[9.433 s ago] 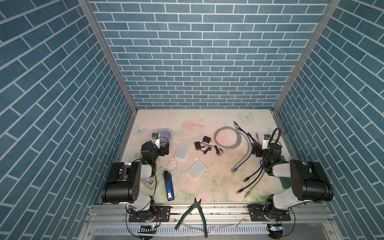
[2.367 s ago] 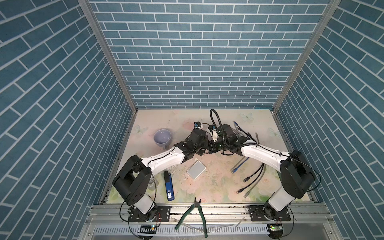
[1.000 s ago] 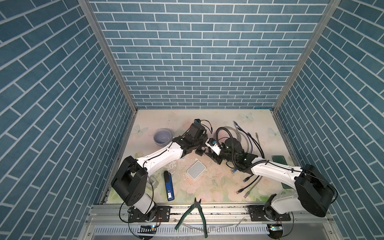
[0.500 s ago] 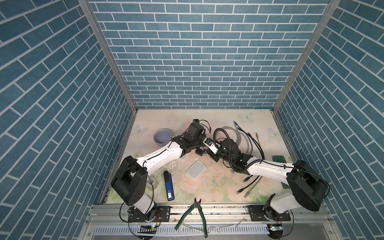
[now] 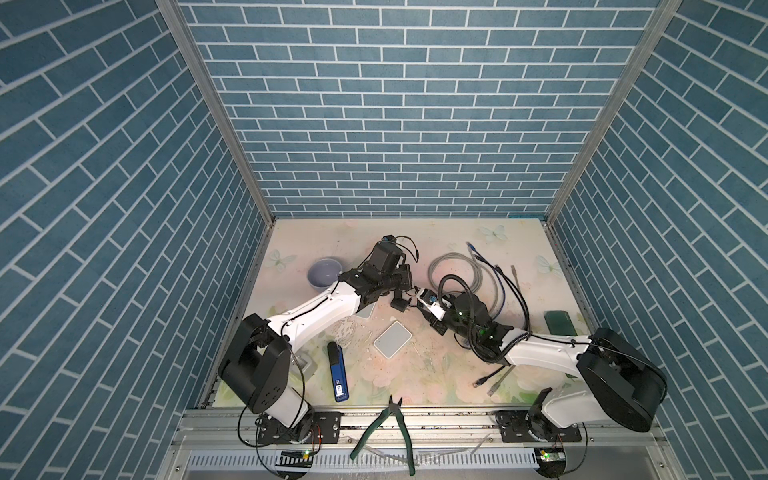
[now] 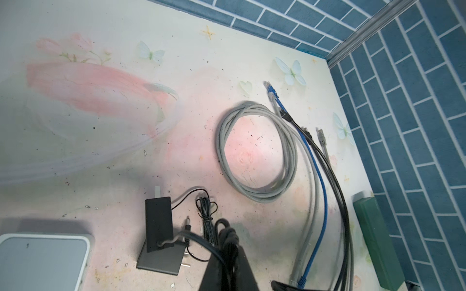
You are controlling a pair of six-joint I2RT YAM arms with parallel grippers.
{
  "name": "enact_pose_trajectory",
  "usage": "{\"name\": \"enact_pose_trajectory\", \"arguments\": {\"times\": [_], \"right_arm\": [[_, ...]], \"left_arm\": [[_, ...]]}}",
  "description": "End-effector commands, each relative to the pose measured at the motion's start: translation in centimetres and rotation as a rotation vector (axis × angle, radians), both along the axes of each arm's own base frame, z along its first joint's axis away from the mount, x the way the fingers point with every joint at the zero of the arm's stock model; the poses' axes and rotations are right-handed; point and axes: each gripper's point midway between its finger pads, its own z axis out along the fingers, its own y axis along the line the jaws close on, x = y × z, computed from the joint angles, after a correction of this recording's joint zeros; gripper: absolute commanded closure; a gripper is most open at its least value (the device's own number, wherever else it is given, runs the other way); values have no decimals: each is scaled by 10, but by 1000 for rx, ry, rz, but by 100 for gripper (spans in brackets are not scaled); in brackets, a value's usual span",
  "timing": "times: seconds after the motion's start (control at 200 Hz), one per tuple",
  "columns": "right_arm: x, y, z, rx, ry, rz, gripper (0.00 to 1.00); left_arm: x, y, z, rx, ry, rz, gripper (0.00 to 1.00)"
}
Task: Insert the plug into the switch port
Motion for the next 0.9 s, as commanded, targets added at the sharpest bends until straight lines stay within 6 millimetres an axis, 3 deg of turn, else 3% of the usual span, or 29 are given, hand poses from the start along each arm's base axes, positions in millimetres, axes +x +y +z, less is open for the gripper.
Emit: {"name": "enact_pose_trajectory", "arguments": {"times": [0.0,0.225,0.375,0.515,0.895], "right_arm": [[0,-5,24,66,-74,-23,55],[-14,-7,24,27,-269,88,51],[-19,-5,16,-15,-424,144,42],[-17,2,13,-37,-456,171,40],[-10,10,35,-6,-494,161,44]], "left_arm": [[1,-3,24,-56,-32,-13,100],[-7,-1,24,-43,1,-30,100],[-12,-2,27,-49,13,-48,100],[-15,-5,28,-59,26,-67,100],[-16,-5,24,-51,43,-69,100]]}}
